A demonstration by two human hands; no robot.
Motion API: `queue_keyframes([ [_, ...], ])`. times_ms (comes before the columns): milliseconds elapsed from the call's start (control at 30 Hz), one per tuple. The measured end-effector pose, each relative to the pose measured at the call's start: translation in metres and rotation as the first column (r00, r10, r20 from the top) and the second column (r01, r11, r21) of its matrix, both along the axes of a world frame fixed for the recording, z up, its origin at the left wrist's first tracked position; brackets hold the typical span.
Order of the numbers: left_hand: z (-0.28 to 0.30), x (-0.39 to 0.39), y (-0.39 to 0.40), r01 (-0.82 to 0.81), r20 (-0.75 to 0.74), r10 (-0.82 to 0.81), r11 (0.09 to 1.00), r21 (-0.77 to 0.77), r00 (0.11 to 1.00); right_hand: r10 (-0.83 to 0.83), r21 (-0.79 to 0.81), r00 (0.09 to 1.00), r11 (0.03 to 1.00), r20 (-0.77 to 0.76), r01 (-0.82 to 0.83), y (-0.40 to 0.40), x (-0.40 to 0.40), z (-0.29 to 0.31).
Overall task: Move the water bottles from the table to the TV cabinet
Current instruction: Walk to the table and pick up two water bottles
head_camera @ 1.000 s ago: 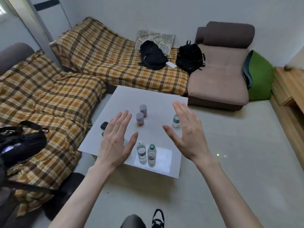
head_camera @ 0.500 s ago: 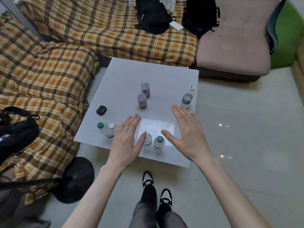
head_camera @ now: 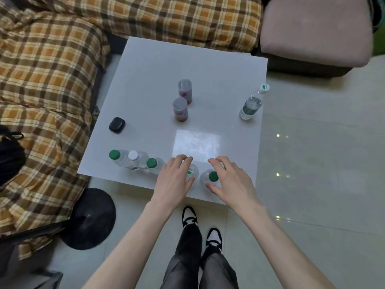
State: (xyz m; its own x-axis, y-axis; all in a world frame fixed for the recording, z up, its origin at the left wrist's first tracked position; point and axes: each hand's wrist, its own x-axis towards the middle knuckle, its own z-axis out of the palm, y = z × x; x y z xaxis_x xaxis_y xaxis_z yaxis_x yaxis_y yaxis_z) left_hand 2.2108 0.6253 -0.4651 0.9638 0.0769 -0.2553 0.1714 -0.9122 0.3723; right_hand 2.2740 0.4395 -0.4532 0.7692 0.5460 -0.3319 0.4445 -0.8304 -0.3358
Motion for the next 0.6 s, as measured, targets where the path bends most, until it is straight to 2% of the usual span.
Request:
queue_keyframes([
  [167, -0.022, 0.009, -0.001, -0.049, -0.114, 0.044, 0.998, -0.040, 0.993, -0.015, -0.103, 0.997, 0.995, -0.069, 0.007, 0.010, -0.003, -0.026],
  [300, -0.031, 0.010, -0.001, -0.077, -0.123, 0.066, 0.993, -0.088, 0.990, -0.076, -0.079, 0.994, 0.994, -0.080, 0.070, 0.012, -0.007, -0.031],
  [433, -0.020, 0.014, -0.003, -0.053, -0.052, 0.048, 0.993, -0.101, 0.997, -0.161, -0.001, 0.983, 0.987, -0.094, 0.161, 0.003, -0.006, -0.021],
  [600, 0.022, 0.026, -0.012, -0.018, 0.084, 0.027, 0.994, -0.105, 0.996, -0.299, 0.112, 0.952, 0.946, -0.069, 0.305, -0.022, -0.001, 0.017],
])
